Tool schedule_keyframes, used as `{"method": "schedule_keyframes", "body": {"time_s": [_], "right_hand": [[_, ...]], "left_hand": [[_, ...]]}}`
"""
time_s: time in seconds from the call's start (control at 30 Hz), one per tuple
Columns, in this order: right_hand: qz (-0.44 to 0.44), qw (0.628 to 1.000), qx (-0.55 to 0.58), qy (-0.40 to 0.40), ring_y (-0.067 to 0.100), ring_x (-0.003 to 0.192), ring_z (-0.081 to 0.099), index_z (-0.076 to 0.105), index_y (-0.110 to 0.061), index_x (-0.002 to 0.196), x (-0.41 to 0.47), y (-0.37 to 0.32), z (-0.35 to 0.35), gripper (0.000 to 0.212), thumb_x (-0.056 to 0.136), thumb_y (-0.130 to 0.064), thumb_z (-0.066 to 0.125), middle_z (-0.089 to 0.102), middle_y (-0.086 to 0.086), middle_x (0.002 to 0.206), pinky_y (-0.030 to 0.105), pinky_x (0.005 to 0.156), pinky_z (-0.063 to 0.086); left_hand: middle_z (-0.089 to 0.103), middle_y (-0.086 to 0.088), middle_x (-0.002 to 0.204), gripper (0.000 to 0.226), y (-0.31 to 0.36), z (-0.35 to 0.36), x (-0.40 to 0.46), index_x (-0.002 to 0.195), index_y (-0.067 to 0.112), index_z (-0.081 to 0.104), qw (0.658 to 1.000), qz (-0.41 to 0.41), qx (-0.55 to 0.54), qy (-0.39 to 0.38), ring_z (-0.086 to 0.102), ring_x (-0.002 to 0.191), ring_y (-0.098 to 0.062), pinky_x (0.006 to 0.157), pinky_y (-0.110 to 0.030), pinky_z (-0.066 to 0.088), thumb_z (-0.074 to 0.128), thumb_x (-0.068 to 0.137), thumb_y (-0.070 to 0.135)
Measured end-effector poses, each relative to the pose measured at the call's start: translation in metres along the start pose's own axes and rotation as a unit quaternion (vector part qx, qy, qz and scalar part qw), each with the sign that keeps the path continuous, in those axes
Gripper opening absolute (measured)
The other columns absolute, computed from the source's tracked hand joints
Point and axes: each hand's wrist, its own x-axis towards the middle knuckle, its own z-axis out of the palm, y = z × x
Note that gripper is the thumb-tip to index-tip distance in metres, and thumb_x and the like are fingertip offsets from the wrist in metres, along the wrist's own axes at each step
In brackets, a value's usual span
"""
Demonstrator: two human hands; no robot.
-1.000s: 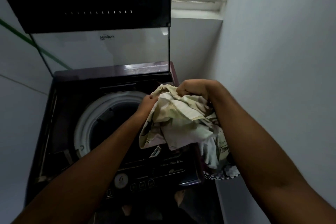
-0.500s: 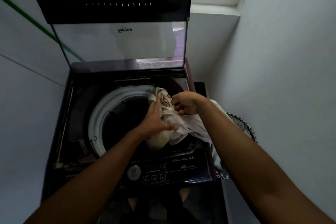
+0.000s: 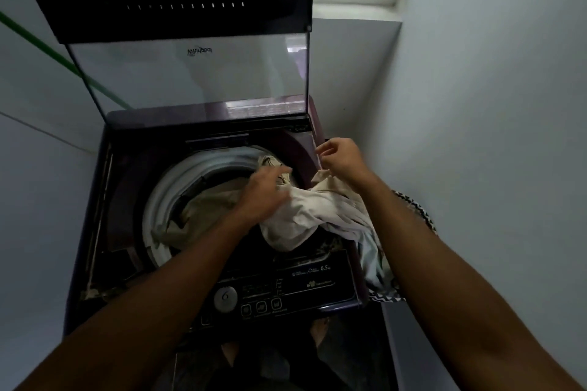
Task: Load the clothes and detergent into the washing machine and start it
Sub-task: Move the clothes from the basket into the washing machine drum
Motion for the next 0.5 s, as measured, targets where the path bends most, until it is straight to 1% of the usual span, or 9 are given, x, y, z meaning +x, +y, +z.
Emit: {"method": "schedule_keyframes", "body": {"time_s": [0.07, 0.13, 0.17, 0.23, 0.3, 0.37, 0.4, 0.43, 0.5], "right_hand": [[0.001, 0.997, -0.066, 0.031, 0.022, 0.094, 0.066, 0.072, -0.011, 0.100, -0.001, 0.020, -0.013, 0.027, 0.082, 0.005, 0.059, 0.068, 0.004, 0.095, 0.034, 0.083, 0.055], [0.010, 0.992, -0.123, 0.033, 0.023, 0.103, 0.062, 0.069, -0.011, 0.112, -0.003, 0.046, -0.027, 0.029, 0.085, -0.002, 0.064, 0.065, 0.006, 0.110, 0.029, 0.086, 0.049], [0.012, 0.988, -0.151, 0.016, 0.024, 0.107, 0.061, 0.066, -0.013, 0.118, -0.005, 0.059, -0.033, 0.031, 0.087, -0.008, 0.067, 0.063, 0.007, 0.117, 0.028, 0.086, 0.046], [0.015, 0.981, -0.185, -0.058, 0.025, 0.110, 0.060, 0.057, -0.019, 0.133, -0.009, 0.089, -0.042, 0.046, 0.089, -0.013, 0.067, 0.061, 0.007, 0.125, 0.030, 0.089, 0.049], [0.017, 0.972, -0.160, -0.173, 0.022, 0.115, 0.059, 0.041, -0.025, 0.146, -0.016, 0.115, -0.045, 0.073, 0.082, -0.001, 0.067, 0.059, 0.006, 0.129, 0.031, 0.094, 0.052], [0.028, 0.942, -0.185, -0.278, 0.021, 0.119, 0.053, 0.026, -0.020, 0.152, -0.023, 0.131, -0.044, 0.096, 0.073, 0.007, 0.072, 0.054, 0.004, 0.130, 0.030, 0.096, 0.047], [0.047, 0.929, -0.194, -0.311, 0.021, 0.117, 0.052, 0.025, -0.019, 0.152, -0.024, 0.139, -0.040, 0.103, 0.067, 0.007, 0.077, 0.054, 0.004, 0.128, 0.028, 0.095, 0.046], [0.064, 0.924, -0.191, -0.324, 0.022, 0.117, 0.052, 0.027, -0.019, 0.151, -0.024, 0.147, -0.035, 0.111, 0.058, 0.002, 0.085, 0.055, 0.003, 0.128, 0.028, 0.096, 0.045], [0.080, 0.932, -0.165, -0.314, 0.024, 0.120, 0.055, 0.028, -0.021, 0.151, -0.021, 0.164, -0.025, 0.126, 0.043, -0.020, 0.093, 0.058, 0.002, 0.131, 0.036, 0.102, 0.047]], "left_hand": [[0.054, -0.003, 0.130, 0.049, 0.023, 0.014, 0.002, 0.130, 0.028, 0.060, 0.996, 0.092, 0.000, -0.020, 0.047, 0.124, -0.019, 0.108, -0.030, 0.035, 0.074, 0.083, 0.030], [0.050, -0.001, 0.136, 0.060, 0.043, 0.026, 0.002, 0.134, 0.029, 0.058, 0.987, 0.150, 0.002, -0.049, 0.044, 0.127, -0.017, 0.110, -0.033, 0.035, 0.079, 0.079, 0.043], [0.046, 0.000, 0.142, 0.070, 0.051, 0.033, 0.001, 0.137, 0.031, 0.055, 0.984, 0.165, 0.013, -0.071, 0.040, 0.131, -0.017, 0.112, -0.035, 0.034, 0.081, 0.075, 0.048], [0.032, 0.001, 0.152, 0.093, 0.061, 0.048, 0.001, 0.145, 0.036, 0.043, 0.978, 0.170, 0.043, -0.116, 0.031, 0.140, -0.018, 0.114, -0.040, 0.033, 0.084, 0.064, 0.057], [0.012, -0.001, 0.160, 0.118, 0.065, 0.062, 0.001, 0.151, 0.042, 0.025, 0.969, 0.161, 0.117, -0.145, 0.016, 0.148, -0.023, 0.115, -0.051, 0.031, 0.085, 0.053, 0.064], [-0.009, 0.002, 0.164, 0.130, 0.069, 0.073, 0.001, 0.152, 0.048, 0.008, 0.955, 0.146, 0.198, -0.164, -0.005, 0.151, -0.027, 0.112, -0.061, 0.026, 0.084, 0.048, 0.068], [-0.014, 0.002, 0.164, 0.132, 0.070, 0.077, 0.001, 0.151, 0.050, 0.006, 0.951, 0.142, 0.222, -0.164, -0.010, 0.150, -0.028, 0.111, -0.063, 0.026, 0.084, 0.047, 0.068], [-0.015, 0.002, 0.163, 0.132, 0.071, 0.078, 0.001, 0.151, 0.050, 0.007, 0.948, 0.137, 0.235, -0.162, -0.012, 0.150, -0.028, 0.110, -0.064, 0.027, 0.084, 0.046, 0.069], [-0.013, 0.002, 0.164, 0.130, 0.074, 0.080, 0.003, 0.151, 0.050, 0.009, 0.948, 0.125, 0.245, -0.162, -0.012, 0.149, -0.028, 0.110, -0.064, 0.028, 0.083, 0.046, 0.071]]}}
